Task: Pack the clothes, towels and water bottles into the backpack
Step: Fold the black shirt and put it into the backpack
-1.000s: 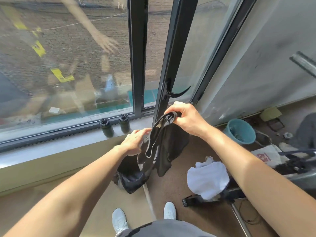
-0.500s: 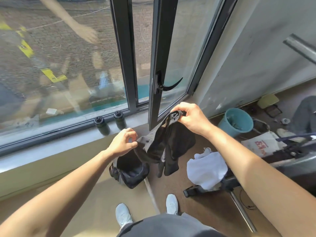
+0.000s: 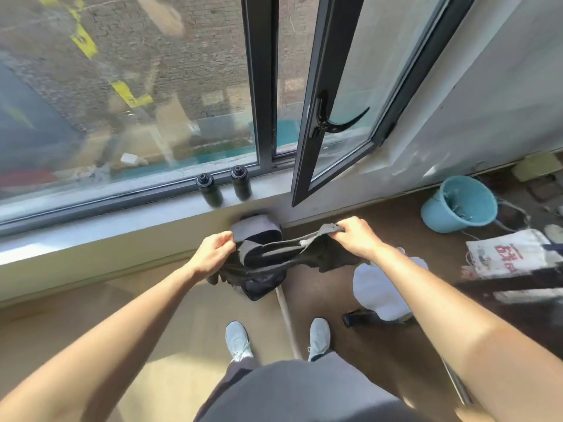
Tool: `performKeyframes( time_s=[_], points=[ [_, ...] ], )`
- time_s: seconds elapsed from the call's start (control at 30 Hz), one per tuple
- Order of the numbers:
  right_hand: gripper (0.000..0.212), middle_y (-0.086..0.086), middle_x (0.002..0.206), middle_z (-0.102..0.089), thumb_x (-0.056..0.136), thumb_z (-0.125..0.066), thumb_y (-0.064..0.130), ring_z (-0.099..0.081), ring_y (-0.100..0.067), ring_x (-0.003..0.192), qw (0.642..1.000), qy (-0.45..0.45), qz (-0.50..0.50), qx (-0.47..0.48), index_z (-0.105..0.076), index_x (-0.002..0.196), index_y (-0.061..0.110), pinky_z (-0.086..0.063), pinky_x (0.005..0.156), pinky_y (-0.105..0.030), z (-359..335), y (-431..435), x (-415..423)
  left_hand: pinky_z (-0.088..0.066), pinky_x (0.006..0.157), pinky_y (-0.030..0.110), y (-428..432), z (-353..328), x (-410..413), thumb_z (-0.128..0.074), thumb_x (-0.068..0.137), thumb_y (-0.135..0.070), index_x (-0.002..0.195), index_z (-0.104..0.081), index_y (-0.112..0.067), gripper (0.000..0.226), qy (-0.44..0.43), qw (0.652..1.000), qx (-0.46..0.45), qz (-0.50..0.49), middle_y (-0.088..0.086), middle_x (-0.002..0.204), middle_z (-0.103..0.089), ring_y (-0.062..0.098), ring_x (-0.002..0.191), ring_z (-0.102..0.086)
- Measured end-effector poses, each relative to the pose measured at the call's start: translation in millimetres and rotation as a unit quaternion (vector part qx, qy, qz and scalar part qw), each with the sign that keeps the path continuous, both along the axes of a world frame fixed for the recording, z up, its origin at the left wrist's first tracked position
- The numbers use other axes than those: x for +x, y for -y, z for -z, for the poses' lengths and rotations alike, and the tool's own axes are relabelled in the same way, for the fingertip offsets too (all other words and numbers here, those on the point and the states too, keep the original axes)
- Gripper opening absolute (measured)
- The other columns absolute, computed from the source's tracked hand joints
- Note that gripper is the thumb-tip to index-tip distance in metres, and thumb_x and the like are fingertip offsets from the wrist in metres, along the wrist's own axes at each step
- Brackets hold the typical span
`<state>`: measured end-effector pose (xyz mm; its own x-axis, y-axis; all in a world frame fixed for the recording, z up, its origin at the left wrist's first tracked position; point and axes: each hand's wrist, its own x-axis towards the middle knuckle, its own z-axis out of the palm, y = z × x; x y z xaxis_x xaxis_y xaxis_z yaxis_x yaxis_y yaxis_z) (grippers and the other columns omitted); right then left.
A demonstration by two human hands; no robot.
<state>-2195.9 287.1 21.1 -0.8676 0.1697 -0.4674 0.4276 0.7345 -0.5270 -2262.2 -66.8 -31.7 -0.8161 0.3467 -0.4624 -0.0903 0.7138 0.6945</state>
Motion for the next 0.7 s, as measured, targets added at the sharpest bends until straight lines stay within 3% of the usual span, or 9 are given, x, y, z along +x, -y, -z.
performKeyframes(
  time_s=[0.13,0.27,0.33,0.37,0.43,0.5,0.6,0.7],
  points=[
    [0.043,0.0,0.068,-0.066,0.094,-0.062,0.048,-0.066,-0.024,0.074,0.995,0.101,-0.004,0.012,-0.063,0.06,0.022,-0.044,0.061,-0.034,34.4,11.8,12.7,-0.04,0.063,0.042,13.5,9.9,15.3,-0.045,0.092,-0.028,0.071,-0.034,-0.019,0.025,-0.025,0.995,-0.077,0.056,-0.001,0.063,-0.046,0.028,0.064,-0.043],
    [0.032,0.003,0.082,-0.073,0.086,-0.072,0.053,-0.068,-0.015,0.076,0.983,0.176,-0.039,-0.023,-0.077,0.089,0.022,-0.049,0.059,-0.028,62.6,23.4,27.4,-0.04,0.068,0.039,36.7,32.1,26.8,-0.049,0.099,-0.027,0.072,-0.035,-0.023,0.03,0.004,0.986,-0.148,0.081,-0.002,0.07,-0.053,0.03,0.074,-0.049],
    [0.041,0.006,0.09,-0.073,0.076,-0.082,0.053,-0.068,-0.011,0.081,0.977,0.199,-0.067,-0.049,-0.074,0.101,0.022,-0.053,0.065,-0.025,74.4,28.5,30.1,-0.039,0.067,0.039,47.0,44.3,28.1,-0.051,0.1,-0.025,0.072,-0.035,-0.021,0.032,0.009,0.986,-0.157,0.057,-0.002,0.071,-0.054,0.031,0.075,-0.05],
    [0.043,0.005,0.093,-0.072,0.073,-0.085,0.05,-0.068,-0.013,0.085,0.975,0.201,-0.079,-0.043,-0.071,0.102,0.021,-0.057,0.072,-0.029,80.9,30.8,28.9,-0.038,0.066,0.039,50.8,49.3,26.6,-0.051,0.1,-0.025,0.072,-0.036,-0.02,0.033,0.011,0.987,-0.156,0.04,-0.003,0.07,-0.053,0.031,0.075,-0.05],
    [0.026,0.003,0.092,-0.069,0.079,-0.085,0.029,-0.068,-0.018,0.088,0.98,0.179,-0.081,0.003,-0.066,0.094,0.021,-0.06,0.078,-0.036,99.0,35.5,21.1,-0.038,0.065,0.04,57.0,60.4,17.7,-0.051,0.1,-0.026,0.072,-0.037,-0.019,0.033,0.015,0.989,-0.146,0.003,-0.002,0.068,-0.052,0.031,0.074,-0.05],
    [0.018,-0.001,0.09,-0.067,0.085,-0.071,0.006,-0.067,-0.025,0.09,0.987,0.141,-0.065,0.034,-0.061,0.088,0.02,-0.06,0.078,-0.044,119.4,38.7,3.6,-0.042,0.068,0.042,60.1,73.2,2.4,-0.05,0.097,-0.029,0.072,-0.039,-0.018,0.03,0.005,0.991,-0.135,-0.023,0.0,0.067,-0.053,0.033,0.074,-0.051],
    [0.021,-0.007,0.099,-0.067,0.084,-0.054,-0.003,-0.064,-0.035,0.099,0.993,0.084,-0.062,0.051,-0.057,0.09,0.017,-0.048,0.077,-0.035,151.5,41.6,-39.5,-0.045,0.072,0.045,57.4,101.7,-29.6,-0.051,0.096,-0.029,0.073,-0.039,-0.017,0.028,-0.024,0.989,-0.129,-0.066,0.0,0.069,-0.055,0.034,0.075,-0.053],
    [0.041,-0.014,0.13,-0.059,0.085,-0.049,-0.008,-0.054,-0.037,0.124,0.993,0.056,-0.072,0.072,-0.06,0.12,0.011,-0.043,0.1,-0.034,207.5,39.4,-92.7,-0.045,0.073,0.044,53.3,150.3,-68.4,-0.053,0.097,-0.029,0.076,-0.04,-0.017,0.027,-0.059,0.981,-0.14,-0.121,0.0,0.072,-0.057,0.035,0.078,-0.054]
  ],
)
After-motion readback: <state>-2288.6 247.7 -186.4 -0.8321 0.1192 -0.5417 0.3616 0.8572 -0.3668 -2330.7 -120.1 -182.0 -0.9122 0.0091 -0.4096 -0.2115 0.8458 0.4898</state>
